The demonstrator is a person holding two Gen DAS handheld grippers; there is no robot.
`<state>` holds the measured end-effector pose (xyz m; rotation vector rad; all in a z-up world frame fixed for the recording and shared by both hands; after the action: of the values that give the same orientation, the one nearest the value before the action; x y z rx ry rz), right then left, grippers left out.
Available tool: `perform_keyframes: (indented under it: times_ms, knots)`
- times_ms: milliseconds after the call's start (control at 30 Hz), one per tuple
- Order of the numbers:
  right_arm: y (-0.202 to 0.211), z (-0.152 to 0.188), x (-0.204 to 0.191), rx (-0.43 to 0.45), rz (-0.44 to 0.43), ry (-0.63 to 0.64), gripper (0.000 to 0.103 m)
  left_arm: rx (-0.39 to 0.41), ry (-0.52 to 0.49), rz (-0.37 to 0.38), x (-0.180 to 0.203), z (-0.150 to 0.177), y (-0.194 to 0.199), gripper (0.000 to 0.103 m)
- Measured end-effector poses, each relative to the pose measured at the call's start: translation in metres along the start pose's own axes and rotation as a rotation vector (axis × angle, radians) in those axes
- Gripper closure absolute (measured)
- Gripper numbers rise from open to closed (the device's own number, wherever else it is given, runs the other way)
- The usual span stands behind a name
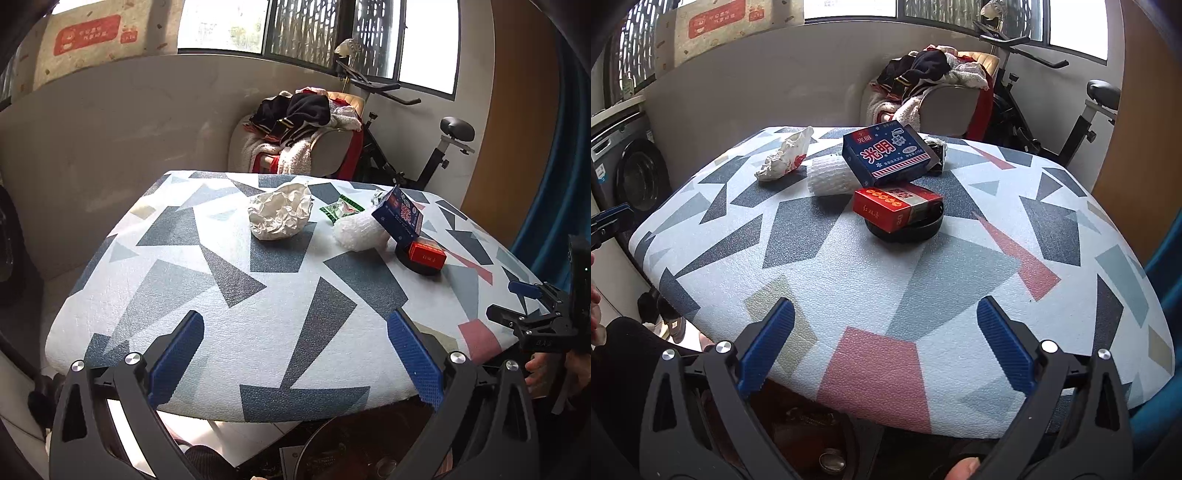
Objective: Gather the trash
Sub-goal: 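Move both grippers back over the board toward the remaining trash, then grasp the red box with the right gripper while the left gripper grasps the crumpled tissue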
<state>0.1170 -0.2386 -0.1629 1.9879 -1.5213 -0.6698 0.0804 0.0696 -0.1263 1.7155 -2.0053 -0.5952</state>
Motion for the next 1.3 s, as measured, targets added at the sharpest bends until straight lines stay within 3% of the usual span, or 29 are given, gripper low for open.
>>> perform_keyframes:
  times_ms: [133,367,567,767,800,867,1133,1300]
  knots:
    - [-0.015,-0.015,0.014,0.0,0.057,-0.009,0.006,0.012,0.016,-0.004,-0.008,-0.012,-0.012,0.006]
    - [-0.05,-0.046,0.011,-0.026,-0.005,-0.037,0.006,0.007,0.052,0.009,-0.016,-0.024,-0.036,0.006]
    - [-0.088,-0.075,-0.001,-0.054,-0.022,-0.204,0.006,-0.019,0.065,0.017,-0.016,-0.023,-0.053,0.006]
    - [-0.126,-0.092,-0.003,-0.117,0.096,-0.296,0.006,-0.044,0.083,0.01,-0.02,-0.018,-0.063,0.006]
    - [-0.132,-0.092,-0.002,-0.138,0.11,-0.299,0.008,-0.046,0.091,0.015,-0.021,-0.017,-0.064,0.006]
    - [-0.139,-0.09,0.0,-0.174,0.122,-0.306,0.025,-0.05,0.099,0.024,-0.022,-0.017,-0.065,0.006]
    - [-0.108,-0.072,0.007,-0.137,0.086,-0.231,0.034,-0.073,0.071,0.007,-0.024,-0.016,-0.073,0.006]
    - [-0.08,-0.059,0.017,-0.102,0.112,-0.168,0.035,-0.089,0.08,0.02,-0.025,-0.023,-0.085,0.006]
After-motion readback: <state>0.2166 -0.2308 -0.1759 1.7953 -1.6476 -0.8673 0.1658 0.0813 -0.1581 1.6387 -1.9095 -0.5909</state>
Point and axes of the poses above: each gripper's, at about its wrist camera, not at the fingertips, and y roughly against the way its jaws point, x to its right, z to its underside, the point moved 3 cm from there along -y, roughly the way its jaws point, and after that the axes turned 3 degrees about -y, right-handed, at the moved point
